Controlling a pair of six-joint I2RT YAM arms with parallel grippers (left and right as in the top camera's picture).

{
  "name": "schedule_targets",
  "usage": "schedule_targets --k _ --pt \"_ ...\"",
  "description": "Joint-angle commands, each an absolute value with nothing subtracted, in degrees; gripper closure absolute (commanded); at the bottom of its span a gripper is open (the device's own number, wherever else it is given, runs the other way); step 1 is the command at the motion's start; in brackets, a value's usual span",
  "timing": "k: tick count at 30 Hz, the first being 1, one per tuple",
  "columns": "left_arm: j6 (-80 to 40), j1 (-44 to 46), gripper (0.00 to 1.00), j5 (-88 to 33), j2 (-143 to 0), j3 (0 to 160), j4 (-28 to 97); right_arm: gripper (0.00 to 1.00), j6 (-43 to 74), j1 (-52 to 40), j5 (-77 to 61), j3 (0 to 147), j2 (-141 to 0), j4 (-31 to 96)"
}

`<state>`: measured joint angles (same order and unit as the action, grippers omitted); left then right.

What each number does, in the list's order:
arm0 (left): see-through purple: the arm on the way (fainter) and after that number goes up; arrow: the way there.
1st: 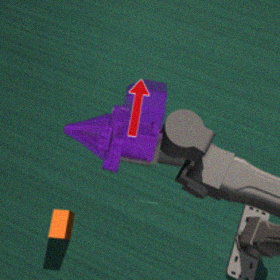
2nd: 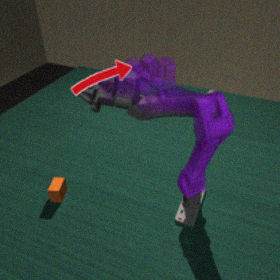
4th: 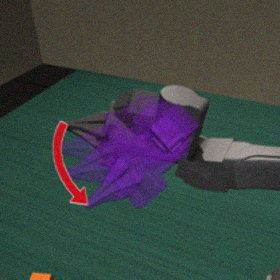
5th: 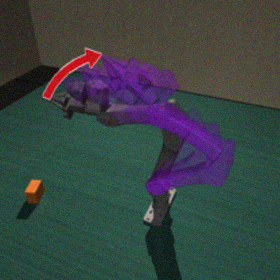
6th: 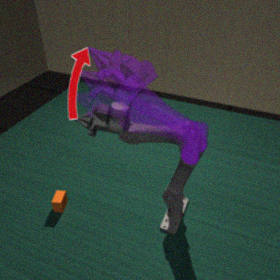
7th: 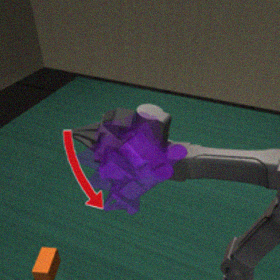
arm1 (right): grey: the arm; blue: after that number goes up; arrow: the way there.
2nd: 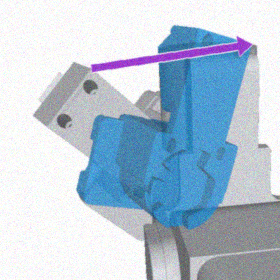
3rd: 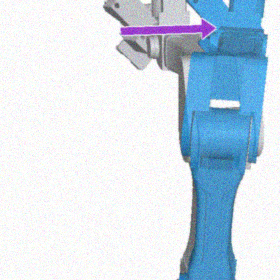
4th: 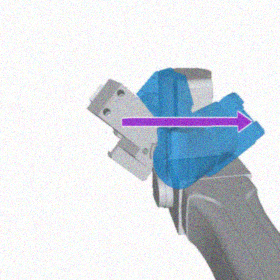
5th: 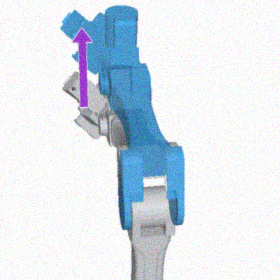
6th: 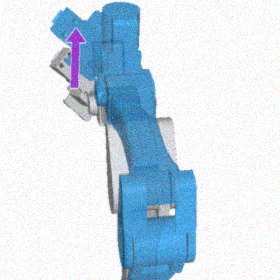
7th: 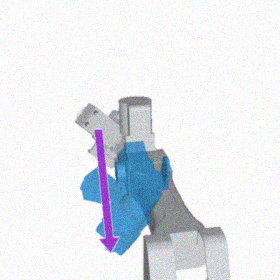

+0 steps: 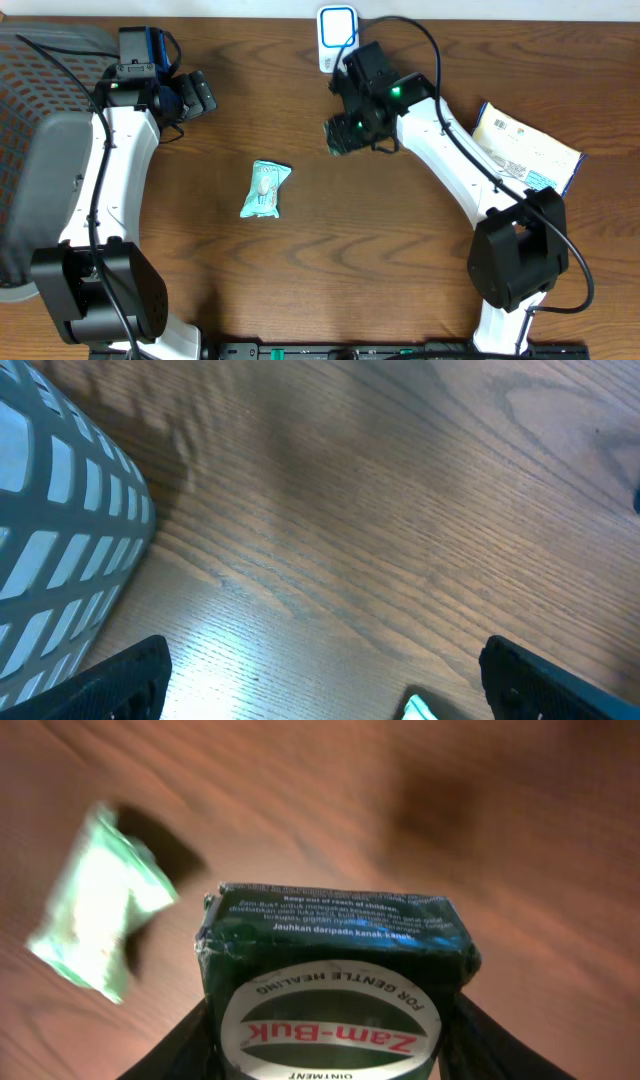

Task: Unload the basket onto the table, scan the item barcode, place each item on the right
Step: 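Carry the tin rightward and release it on the table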

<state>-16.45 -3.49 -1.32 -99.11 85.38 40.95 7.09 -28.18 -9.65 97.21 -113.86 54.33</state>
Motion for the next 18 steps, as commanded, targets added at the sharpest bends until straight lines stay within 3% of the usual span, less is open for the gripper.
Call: schedule_targets --k 1,7,14,15,18 --pt "-15.7 -3.4 0.02 -0.8 -98.4 86.5 41.1 0.62 7.9 -27.9 -2.2 96.6 -113.6 58.4" --pt "-15.7 -3.4 0.02 -0.8 -98.4 86.5 41.1 0.57 12.2 -25.3 10.5 94.9 -113.6 64.0" --pt "-15.7 -3.4 0.02 -0.8 -98.4 86.5 41.1 0.53 14.5 -17.8 10.8 88.6 -113.6 64.0" --pt "-15.7 -3.4 0.03 -0.8 -98.4 86.5 41.1 0.5 14.6 -16.4 10.7 87.8 -113.6 64.0" --pt "-15.7 -3.4 0.03 -0.8 -98.4 86.5 41.1 0.18 14.6 -13.2 8.7 87.4 -113.6 63.9"
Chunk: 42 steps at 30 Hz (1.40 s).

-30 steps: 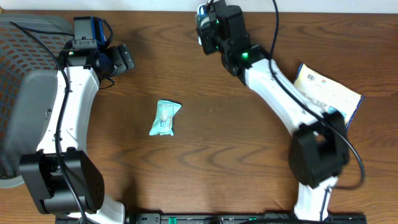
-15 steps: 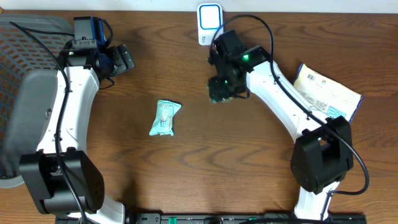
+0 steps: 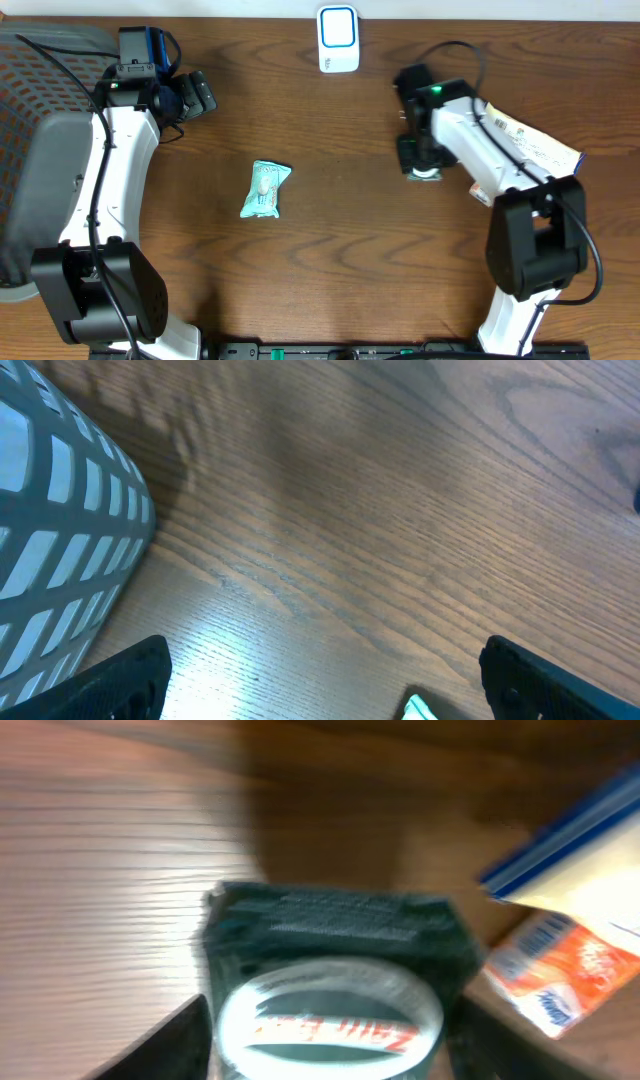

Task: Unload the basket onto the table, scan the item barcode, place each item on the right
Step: 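Carry the tin rightward and release it on the table, then move the right gripper left to the green-white wipe pack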

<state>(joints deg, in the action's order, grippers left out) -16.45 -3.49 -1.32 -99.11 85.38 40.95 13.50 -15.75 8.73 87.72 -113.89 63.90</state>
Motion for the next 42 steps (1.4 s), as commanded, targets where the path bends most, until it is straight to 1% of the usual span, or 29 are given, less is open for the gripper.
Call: schedule_targets --k 1,2,3,6,10,11,14,18,19,21,24,29,34,39,42 --pt "-15.7 -3.4 0.02 -0.8 -98.4 86.5 41.1 0.08 14.6 -12.5 7.4 87.5 -113.5 63.9" --pt "-15.7 -3.4 0.02 -0.8 -98.4 86.5 41.1 0.02 14.6 -11.9 5.3 88.0 -113.4 63.9" --pt "-15.7 -3.4 0.02 -0.8 -98.4 86.5 41.1 0.01 14.6 -11.6 3.6 88.6 -113.4 64.0" --pt "-15.7 -3.4 0.02 -0.8 -98.4 86.5 41.1 0.01 14.6 -11.4 -2.5 91.5 -112.7 64.1" --pt "-15.7 -3.4 0.02 -0.8 -98.4 86.5 41.1 0.01 13.9 -13.4 -11.4 95.6 -111.7 62.5" --pt "-15.7 -3.4 0.02 -0.8 -98.4 86.5 41.1 0.01 13.2 -14.8 -16.3 96.4 -111.6 60.7" --pt "-15.7 -3.4 0.02 -0.8 -98.4 86.5 41.1 0.01 13.3 -17.6 -22.8 96.2 -111.7 55.7" --pt "-15.7 -3.4 0.02 -0.8 -98.4 86.5 41.1 0.01 18.5 -22.8 -23.5 95.3 -113.6 46.5" --pt "-15.7 -3.4 0.02 -0.8 -98.4 86.5 41.1 0.02 18.7 -24.1 -23.5 95.3 -114.3 45.0" --pt "-15.7 -3.4 0.02 -0.8 -98.4 86.5 41.1 0.08 18.6 -27.1 -23.5 95.3 -116.2 42.0" --pt "-15.7 -3.4 0.02 -0.8 -98.4 86.5 41.1 0.13 18.6 -31.1 -23.5 95.3 -119.4 37.7" --pt "-15.7 -3.4 0.02 -0.8 -98.4 86.5 41.1 0.17 18.7 -35.6 -23.6 95.3 -125.1 31.6" --pt "-15.7 -3.4 0.02 -0.8 -98.4 86.5 41.1 0.18 16.7 -37.4 -24.6 95.3 -128.6 29.3" --pt "-15.7 -3.4 0.02 -0.8 -98.4 86.5 41.1 0.22 13.0 -37.6 -28.3 95.3 -129.8 29.1" --pt "-15.7 -3.4 0.02 -0.8 -98.4 86.5 41.1 0.31 12.1 -37.9 -29.9 95.3 -130.1 29.1"
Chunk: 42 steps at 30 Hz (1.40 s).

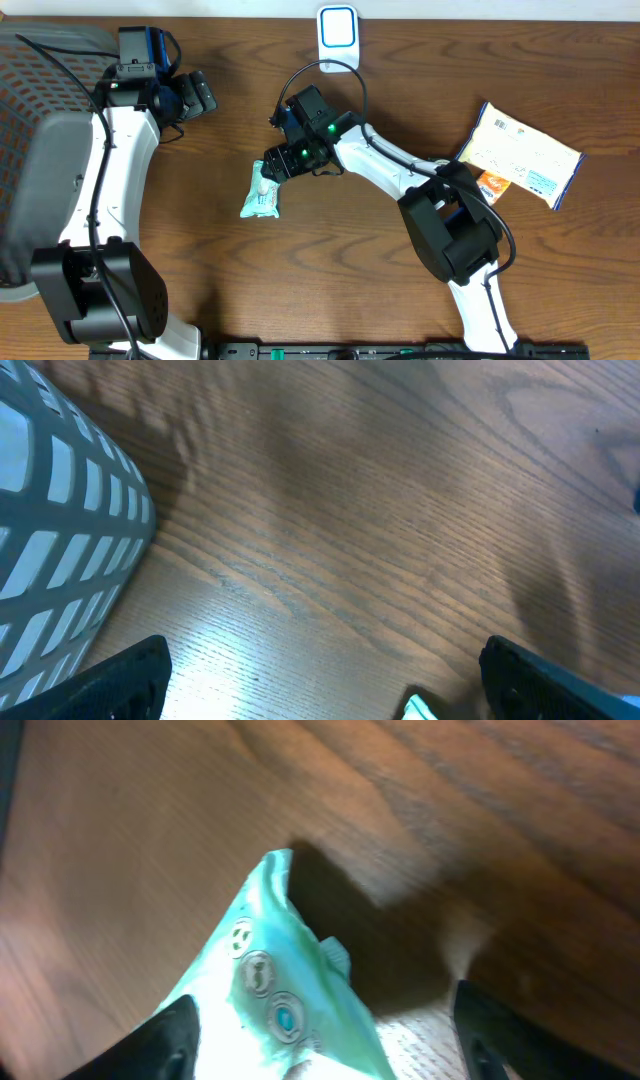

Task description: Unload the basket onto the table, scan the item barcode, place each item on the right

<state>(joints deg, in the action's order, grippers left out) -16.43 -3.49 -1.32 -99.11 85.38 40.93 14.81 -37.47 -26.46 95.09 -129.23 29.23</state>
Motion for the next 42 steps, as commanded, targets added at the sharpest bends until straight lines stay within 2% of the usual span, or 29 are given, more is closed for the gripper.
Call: schedule_targets --k 1,3,5,14,16,18,19,28,35,36,37,40,42 --pt "-15.7 -3.4 0.02 -0.8 -98.4 86.5 41.1 0.36 12.1 -38.1 -30.0 95.3 -130.3 29.1" --pt "-15.7 -3.4 0.02 -0.8 -98.4 86.5 41.1 0.46 12.1 -38.3 -30.0 95.3 -130.4 29.3" --pt "-15.7 -3.4 0.02 -0.8 -98.4 86.5 41.1 0.53 12.1 -38.7 -30.0 95.2 -130.4 29.8" --pt "-15.7 -3.4 0.02 -0.8 -98.4 86.5 41.1 0.56 10.1 -39.9 -29.9 94.4 -130.4 33.7" --pt "-15.7 -3.4 0.02 -0.8 -98.4 86.5 41.1 0.67 8.2 -40.1 -29.9 94.1 -130.4 35.4" --pt "-15.7 -3.4 0.02 -0.8 -98.4 86.5 41.1 0.93 7.4 -39.9 -29.9 94.2 -130.4 36.7" --pt "-15.7 -3.4 0.02 -0.8 -98.4 86.5 41.1 0.99 7.4 -39.6 -30.0 94.3 -130.3 37.0" --pt "-15.7 -3.4 0.02 -0.8 -98.4 86.5 41.1 0.99 2.4 -32.2 -29.8 96.2 -119.7 43.4" --pt "-15.7 -3.4 0.02 -0.8 -98.4 86.5 41.1 0.98 3.9 -30.4 -20.9 96.2 -109.3 45.8" --pt "-15.7 -3.4 0.02 -0.8 -98.4 86.5 41.1 0.87 4.8 -30.5 -21.2 96.2 -109.3 45.7" --pt "-15.7 -3.4 0.02 -0.8 -98.4 86.5 41.1 0.69 8.4 -31.1 -21.4 96.2 -110.2 45.9" --pt "-15.7 -3.4 0.02 -0.8 -98.4 86.5 41.1 0.53 12.8 -33.1 -22.6 96.2 -112.8 46.5" --pt "-15.7 -3.4 0.02 -0.8 -98.4 86.5 41.1 0.48 13.6 -35.0 -25.6 96.2 -115.3 47.0"
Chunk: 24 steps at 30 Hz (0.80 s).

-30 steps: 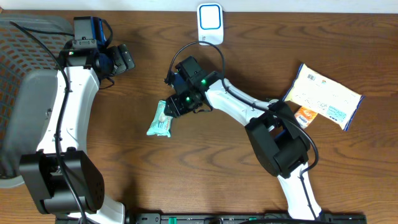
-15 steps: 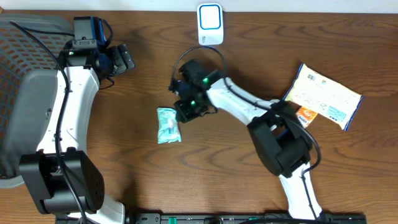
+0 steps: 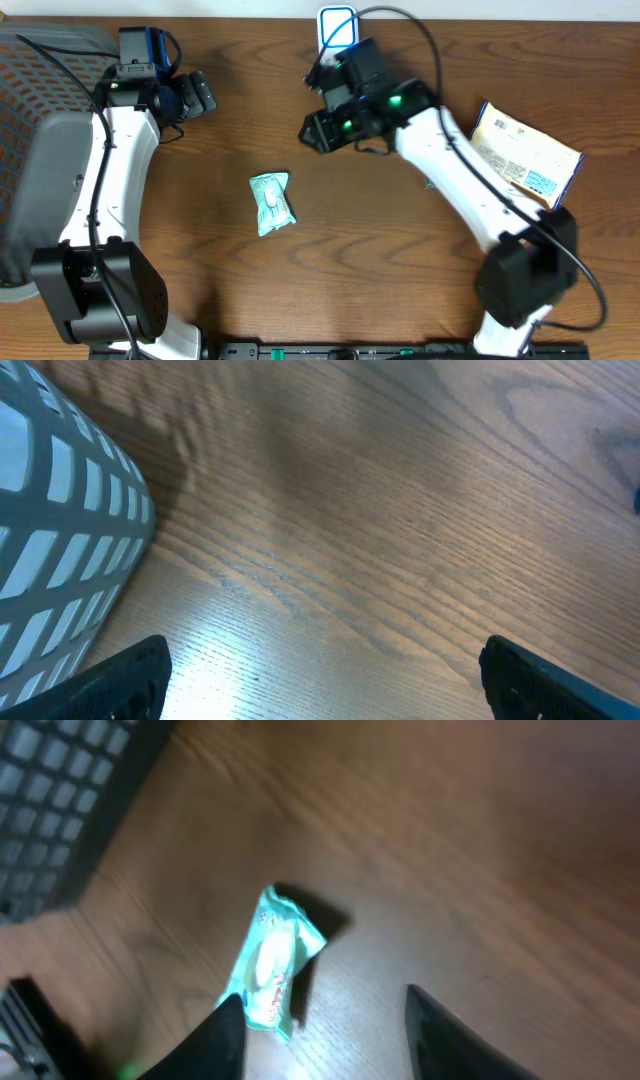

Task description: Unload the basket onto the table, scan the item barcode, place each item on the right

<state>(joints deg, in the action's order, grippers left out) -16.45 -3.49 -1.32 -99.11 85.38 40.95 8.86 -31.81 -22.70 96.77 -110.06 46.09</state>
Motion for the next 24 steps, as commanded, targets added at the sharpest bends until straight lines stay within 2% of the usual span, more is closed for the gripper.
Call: schedule_targets --k 1,8,14,24 --pt "-15.7 -3.4 0.02 -0.8 -98.4 86.5 41.1 0.46 13.8 -36.0 -27.1 96.2 -116.6 47.2" --pt "-15.7 -3.4 0.02 -0.8 -98.4 86.5 41.1 0.45 15.9 -42.0 -30.2 96.2 -123.9 48.6" --pt "-15.7 -3.4 0.02 -0.8 -98.4 86.5 41.1 0.44 19.2 -44.4 -26.5 96.2 -126.8 49.2" --pt "-15.7 -3.4 0.02 -0.8 -98.4 86.5 41.1 0.51 23.0 -45.2 -20.5 96.1 -130.2 50.3"
